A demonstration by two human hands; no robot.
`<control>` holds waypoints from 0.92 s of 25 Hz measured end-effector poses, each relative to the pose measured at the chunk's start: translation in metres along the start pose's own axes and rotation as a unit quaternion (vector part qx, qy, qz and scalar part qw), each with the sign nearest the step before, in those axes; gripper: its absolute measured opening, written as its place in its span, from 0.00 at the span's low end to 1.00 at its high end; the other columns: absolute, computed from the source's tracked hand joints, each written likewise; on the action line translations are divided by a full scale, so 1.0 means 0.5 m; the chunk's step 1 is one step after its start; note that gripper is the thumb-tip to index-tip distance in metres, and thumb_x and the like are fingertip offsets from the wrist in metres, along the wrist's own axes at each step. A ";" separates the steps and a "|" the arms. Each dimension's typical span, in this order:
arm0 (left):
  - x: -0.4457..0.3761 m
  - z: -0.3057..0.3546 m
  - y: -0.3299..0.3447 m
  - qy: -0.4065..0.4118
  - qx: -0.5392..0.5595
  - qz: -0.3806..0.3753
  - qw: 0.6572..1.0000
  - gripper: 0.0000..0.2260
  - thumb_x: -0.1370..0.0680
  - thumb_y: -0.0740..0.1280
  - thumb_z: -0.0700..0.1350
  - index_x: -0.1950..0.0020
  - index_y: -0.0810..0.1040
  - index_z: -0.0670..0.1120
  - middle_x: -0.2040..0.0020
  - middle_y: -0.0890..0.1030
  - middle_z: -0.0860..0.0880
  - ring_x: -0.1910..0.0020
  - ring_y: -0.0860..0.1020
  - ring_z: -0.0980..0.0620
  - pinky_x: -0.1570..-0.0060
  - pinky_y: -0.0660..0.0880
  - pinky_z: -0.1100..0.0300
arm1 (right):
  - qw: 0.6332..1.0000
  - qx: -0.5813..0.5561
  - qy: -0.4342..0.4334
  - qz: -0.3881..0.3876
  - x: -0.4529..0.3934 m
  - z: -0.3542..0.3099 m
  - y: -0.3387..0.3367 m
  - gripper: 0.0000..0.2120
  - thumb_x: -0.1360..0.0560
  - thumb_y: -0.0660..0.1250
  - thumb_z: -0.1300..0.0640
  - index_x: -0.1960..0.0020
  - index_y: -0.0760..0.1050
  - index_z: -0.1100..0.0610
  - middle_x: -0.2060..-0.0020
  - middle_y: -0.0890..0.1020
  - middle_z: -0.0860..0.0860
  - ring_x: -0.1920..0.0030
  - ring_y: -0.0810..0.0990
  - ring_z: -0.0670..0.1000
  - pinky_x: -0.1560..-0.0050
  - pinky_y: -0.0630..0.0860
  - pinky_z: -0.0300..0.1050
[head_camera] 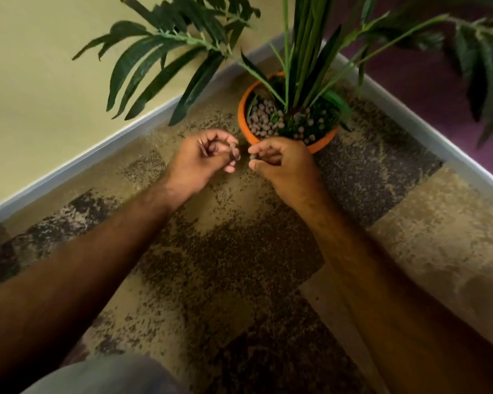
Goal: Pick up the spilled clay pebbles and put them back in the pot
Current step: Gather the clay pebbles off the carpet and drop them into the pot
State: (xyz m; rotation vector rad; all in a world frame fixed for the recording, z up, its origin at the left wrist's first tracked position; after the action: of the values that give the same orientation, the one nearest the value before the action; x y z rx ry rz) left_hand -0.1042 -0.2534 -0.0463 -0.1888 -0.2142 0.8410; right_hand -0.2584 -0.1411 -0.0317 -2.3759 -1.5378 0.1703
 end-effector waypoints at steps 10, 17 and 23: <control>-0.128 0.098 0.031 -0.046 -0.046 0.074 0.995 0.07 0.21 0.70 0.35 0.44 0.80 0.41 0.53 0.85 0.45 0.64 0.83 0.55 0.58 0.83 0.54 | 0.955 -0.219 0.135 0.149 -0.081 -0.011 -0.008 0.16 0.20 0.60 0.68 0.33 0.74 0.67 0.48 0.81 0.53 0.49 0.81 0.47 0.39 0.79 0.47; -0.125 0.095 0.033 -0.080 0.008 0.044 0.996 0.17 0.21 0.57 0.24 0.40 0.77 0.39 0.47 0.82 0.44 0.57 0.81 0.50 0.63 0.80 0.60 | 0.928 -0.321 0.134 0.134 -0.063 -0.033 0.005 0.25 0.23 0.54 0.75 0.27 0.65 0.68 0.45 0.78 0.49 0.49 0.79 0.42 0.55 0.77 0.31; -0.089 0.089 0.010 -0.021 -0.039 0.058 0.997 0.12 0.18 0.63 0.32 0.37 0.79 0.39 0.40 0.82 0.44 0.50 0.81 0.51 0.53 0.81 0.60 | 0.939 -0.305 0.068 0.142 -0.034 -0.023 -0.008 0.15 0.20 0.60 0.68 0.35 0.75 0.66 0.39 0.80 0.60 0.39 0.81 0.51 0.39 0.78 0.42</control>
State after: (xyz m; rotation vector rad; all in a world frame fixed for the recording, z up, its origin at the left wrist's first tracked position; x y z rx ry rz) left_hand -0.1479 -0.2801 -0.0096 -0.2581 -0.2774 0.9542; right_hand -0.2662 -0.1572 -0.0205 -2.9992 -1.3043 -0.4704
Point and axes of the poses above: each hand's wrist, its own x-axis away from the middle knuckle, its own y-axis out of the palm, z = x × y, the point moved 3 cm from there along -x, towards the middle knuckle
